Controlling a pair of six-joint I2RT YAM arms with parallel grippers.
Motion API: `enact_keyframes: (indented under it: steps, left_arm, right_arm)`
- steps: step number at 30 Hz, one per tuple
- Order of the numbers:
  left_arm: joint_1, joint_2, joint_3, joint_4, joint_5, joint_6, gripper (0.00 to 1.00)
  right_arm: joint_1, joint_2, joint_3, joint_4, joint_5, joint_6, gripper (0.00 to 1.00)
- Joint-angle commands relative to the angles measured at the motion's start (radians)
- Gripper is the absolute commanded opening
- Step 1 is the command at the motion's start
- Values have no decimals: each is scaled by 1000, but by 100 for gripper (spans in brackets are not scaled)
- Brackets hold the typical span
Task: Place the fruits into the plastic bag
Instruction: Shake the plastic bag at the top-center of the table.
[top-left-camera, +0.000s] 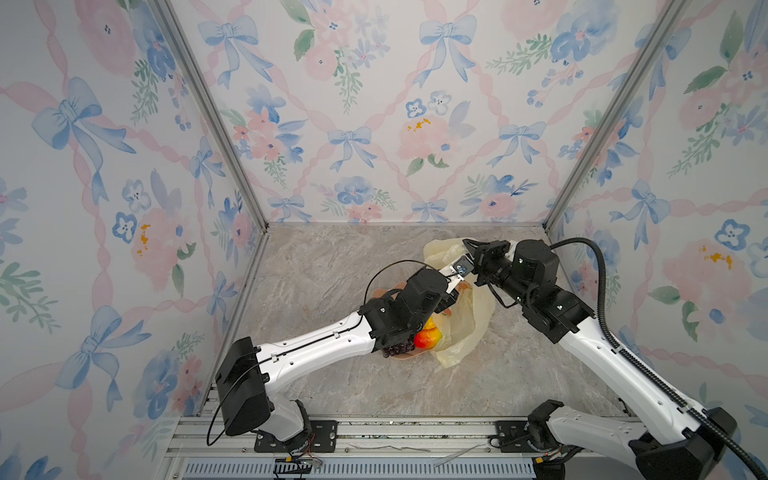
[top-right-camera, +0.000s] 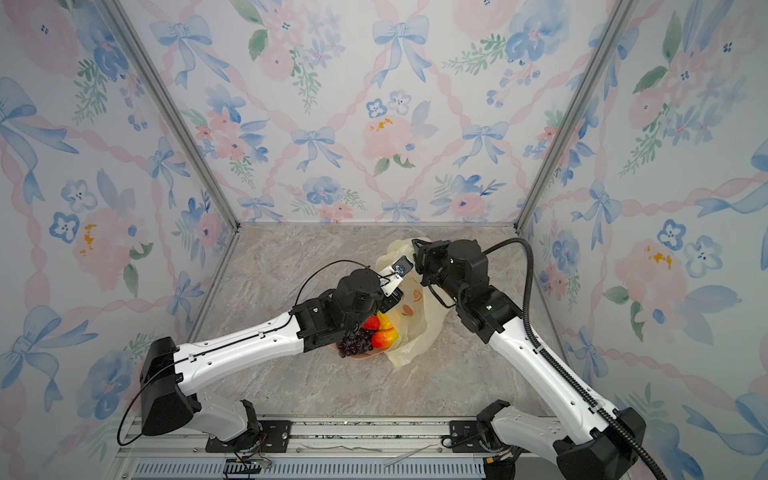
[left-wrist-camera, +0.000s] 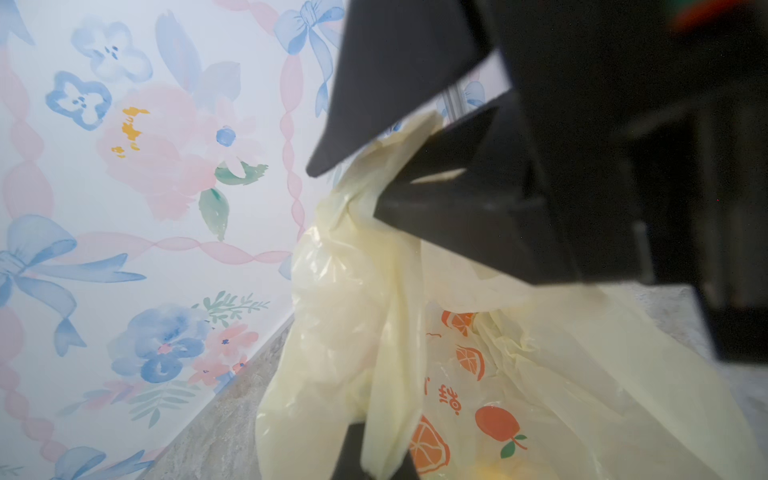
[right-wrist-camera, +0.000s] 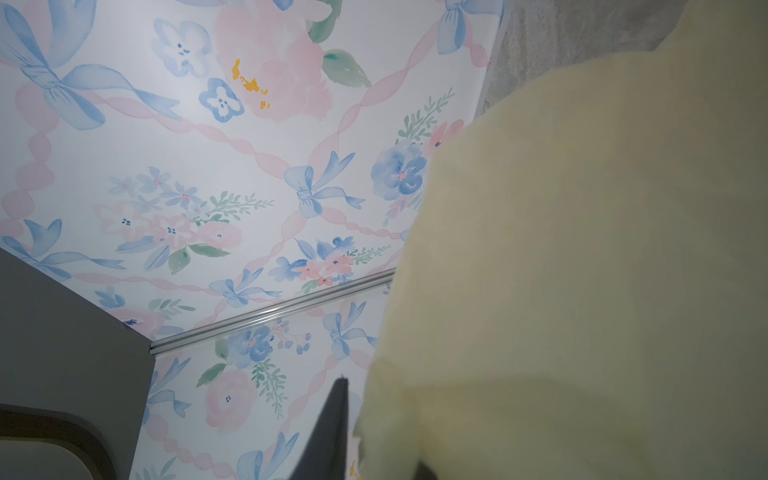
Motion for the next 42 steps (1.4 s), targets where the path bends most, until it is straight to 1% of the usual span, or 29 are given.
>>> enact_keyframes:
  steps: [1, 2, 4, 6, 8, 9, 10, 12, 15, 18, 20, 25, 30, 32, 37, 40, 42]
  left_arm:
    - [66, -29, 40, -74, 132, -124, 0]
    - [87, -30, 55, -92, 172, -154, 0]
    - [118, -26, 91, -131, 228, -202, 0]
    - [140, -10, 141, -185, 279, -241, 0]
    - [153, 17, 193, -236, 315, -273, 0]
    - [157, 29, 219, -261, 328, -288, 0]
    - [162, 39, 239, -275, 340, -302, 0]
    - [174, 59, 283, -310, 369, -342, 0]
    - [200, 69, 312, -333, 418, -403, 0]
    - [225, 72, 317, -334, 474, -454, 0]
    - [230, 73, 317, -333, 491, -466, 0]
    - [252, 88, 323, -336, 546, -492, 0]
    - [278, 122, 366, -362, 610, -533, 0]
    - [281, 131, 371, -362, 633, -548, 0]
    - [282, 153, 385, -363, 658, -567, 0]
    - [283, 162, 395, -363, 666, -569, 0]
    - [286, 168, 402, -363, 672, -575, 0]
  right_arm:
    - [-35, 17, -5, -9, -80, -75, 39]
    - [-44, 21, 1, -18, -99, -98, 47]
    - [-64, 37, 40, -68, -152, -175, 66]
    - [-79, 65, 116, -169, -219, -295, 84]
    - [-82, 93, 201, -288, -262, -419, 90]
    - [-78, 105, 242, -350, -275, -484, 99]
    - [-74, 113, 275, -403, -280, -538, 96]
    - [-63, 119, 350, -545, -268, -656, 96]
    - [-47, 99, 408, -717, -181, -796, 96]
    - [-46, 54, 408, -841, -87, -867, 96]
    - [-44, 15, 381, -888, -36, -898, 96]
    - [-38, -72, 337, -949, -2, -931, 96]
    - [-35, -142, 325, -1091, 115, -979, 96]
    - [-38, -176, 292, -1117, 131, -1003, 96]
    - [-58, -261, 173, -1145, 129, -996, 96]
    - [-64, -316, 90, -1140, 98, -983, 96]
    - [-64, -348, 32, -1116, 56, -981, 96]
